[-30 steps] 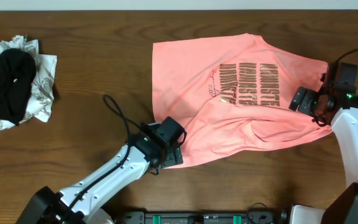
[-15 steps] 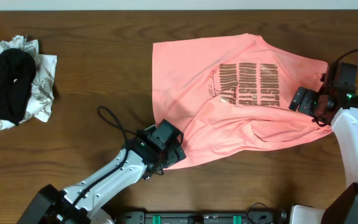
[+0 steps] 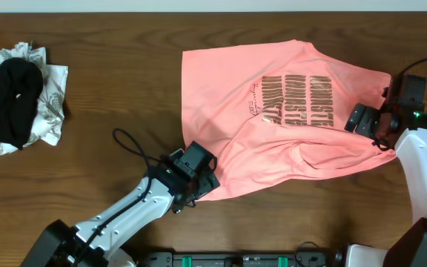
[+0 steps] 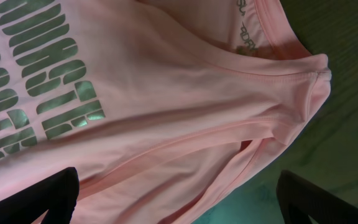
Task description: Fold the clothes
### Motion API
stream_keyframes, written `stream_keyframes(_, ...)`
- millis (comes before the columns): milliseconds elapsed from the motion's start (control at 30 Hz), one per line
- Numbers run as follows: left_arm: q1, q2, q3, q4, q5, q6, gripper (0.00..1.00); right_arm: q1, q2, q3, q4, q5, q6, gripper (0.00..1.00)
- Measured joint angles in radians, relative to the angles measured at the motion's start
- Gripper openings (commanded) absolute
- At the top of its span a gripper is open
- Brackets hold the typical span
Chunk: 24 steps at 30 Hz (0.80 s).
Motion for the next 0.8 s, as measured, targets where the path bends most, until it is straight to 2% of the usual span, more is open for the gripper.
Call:
stream_keyframes(67, 0.000, 0.000, 0.000, 0.000, 0.000, -0.002, 0.78, 0.000, 0.000, 0.000, 0.000, 0.000, 0.000, 0.99)
stream_keyframes(167, 0.000, 0.000, -0.003, 0.000, -0.001, -0.006, 0.59, 0.000, 0.000, 0.000, 0.000, 0.000, 0.000, 0.99)
stream_keyframes(467, 0.000, 0.000, -0.003, 0.000, 0.000, 0.005, 0.46, 0.000, 0.000, 0.000, 0.000, 0.000, 0.000, 0.99)
stream_keyframes(533, 0.000, 0.000, -0.003, 0.000, 0.000, 0.008, 0.48, 0.000, 0.000, 0.000, 0.000, 0.000, 0.000, 0.99)
stream_keyframes(600, 0.000, 0.000, -0.003, 0.000, 0.000, 0.017, 0.73, 0.000, 0.000, 0.000, 0.000, 0.000, 0.000, 0.99)
stream_keyframes(633, 0.000, 0.000, -0.003, 0.000, 0.000, 0.021, 0.79, 0.000, 0.000, 0.000, 0.000, 0.000, 0.000, 0.99)
stream_keyframes(800, 0.005, 0.000, -0.003, -0.004, 0.001, 0.056, 0.80, 0.000, 0.000, 0.000, 0.000, 0.000, 0.000, 0.99)
